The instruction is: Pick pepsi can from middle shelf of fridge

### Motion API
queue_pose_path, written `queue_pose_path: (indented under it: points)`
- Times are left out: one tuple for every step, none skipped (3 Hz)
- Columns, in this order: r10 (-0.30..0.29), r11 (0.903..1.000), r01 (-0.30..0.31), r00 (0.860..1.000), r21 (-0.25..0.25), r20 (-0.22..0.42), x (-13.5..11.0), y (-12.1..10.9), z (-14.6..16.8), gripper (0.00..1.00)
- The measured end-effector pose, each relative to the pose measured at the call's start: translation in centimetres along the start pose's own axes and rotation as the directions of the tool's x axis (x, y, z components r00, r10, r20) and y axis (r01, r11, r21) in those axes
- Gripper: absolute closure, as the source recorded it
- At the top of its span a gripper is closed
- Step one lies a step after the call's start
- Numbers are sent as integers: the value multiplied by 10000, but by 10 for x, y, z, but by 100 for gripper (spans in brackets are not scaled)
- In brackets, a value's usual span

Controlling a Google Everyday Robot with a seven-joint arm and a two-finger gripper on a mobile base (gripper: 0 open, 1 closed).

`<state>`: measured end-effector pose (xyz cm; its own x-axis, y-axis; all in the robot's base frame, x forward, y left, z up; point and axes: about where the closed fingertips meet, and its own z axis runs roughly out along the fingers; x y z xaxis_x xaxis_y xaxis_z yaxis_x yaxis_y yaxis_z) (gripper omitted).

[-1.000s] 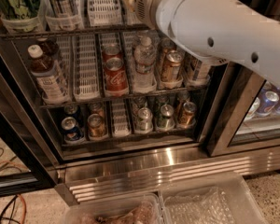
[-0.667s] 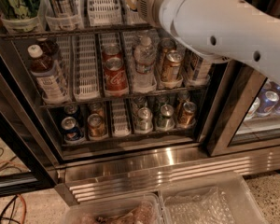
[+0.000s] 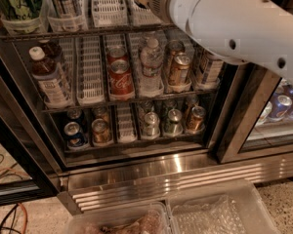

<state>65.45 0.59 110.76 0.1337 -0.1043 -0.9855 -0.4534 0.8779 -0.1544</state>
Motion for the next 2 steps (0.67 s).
queue_pose_path:
  points:
    - [-139,9998,135,9996,158,253,-11,-5,-9,100]
    - [-260,9996,256,9990,109,359,-20,-2,-19,100]
